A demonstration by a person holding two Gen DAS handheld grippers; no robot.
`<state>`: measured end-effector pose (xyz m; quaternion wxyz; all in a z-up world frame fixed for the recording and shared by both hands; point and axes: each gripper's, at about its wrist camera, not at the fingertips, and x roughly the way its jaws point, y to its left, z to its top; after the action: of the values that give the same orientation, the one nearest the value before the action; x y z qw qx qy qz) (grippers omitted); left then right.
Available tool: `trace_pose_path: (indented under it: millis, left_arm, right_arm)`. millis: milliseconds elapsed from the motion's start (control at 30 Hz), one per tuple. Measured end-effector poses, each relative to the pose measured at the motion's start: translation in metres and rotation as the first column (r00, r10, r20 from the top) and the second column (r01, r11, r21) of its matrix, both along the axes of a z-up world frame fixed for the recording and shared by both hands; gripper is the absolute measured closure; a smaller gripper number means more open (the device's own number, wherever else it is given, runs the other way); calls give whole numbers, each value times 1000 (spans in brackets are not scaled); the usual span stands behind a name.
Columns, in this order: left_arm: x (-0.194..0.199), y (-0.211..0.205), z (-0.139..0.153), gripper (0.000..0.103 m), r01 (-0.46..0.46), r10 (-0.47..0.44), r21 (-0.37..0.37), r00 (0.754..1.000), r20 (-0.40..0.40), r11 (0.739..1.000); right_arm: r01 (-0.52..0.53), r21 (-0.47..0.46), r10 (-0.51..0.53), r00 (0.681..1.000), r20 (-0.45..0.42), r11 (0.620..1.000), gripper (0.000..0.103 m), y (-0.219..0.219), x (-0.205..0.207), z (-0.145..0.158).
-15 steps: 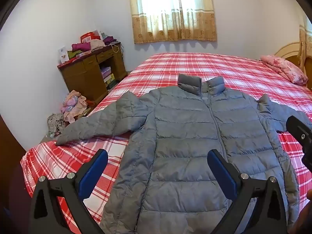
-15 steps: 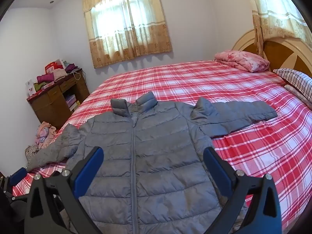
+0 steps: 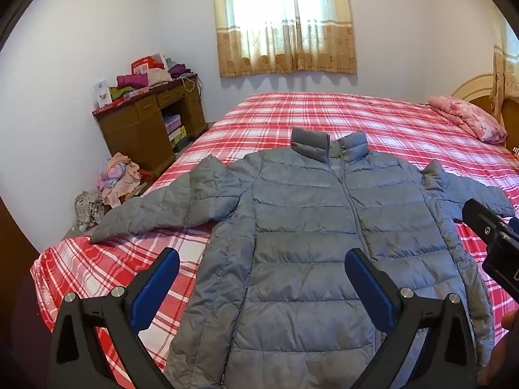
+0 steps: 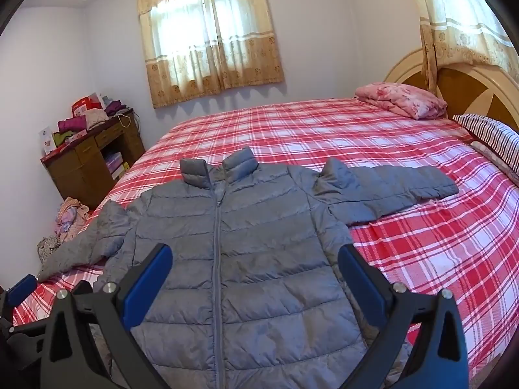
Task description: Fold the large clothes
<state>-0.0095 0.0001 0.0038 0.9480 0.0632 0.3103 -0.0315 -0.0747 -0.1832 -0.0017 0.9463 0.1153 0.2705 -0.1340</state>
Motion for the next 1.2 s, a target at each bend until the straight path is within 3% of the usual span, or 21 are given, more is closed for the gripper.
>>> trace_pose_path:
  millis: [1200]
  left_arm:
    - [-7,-4,10,1,6,-5,-12,1000,14,1000]
  right_arm:
    - [5,10,-5,1000,1,1000,0,1,-2,6]
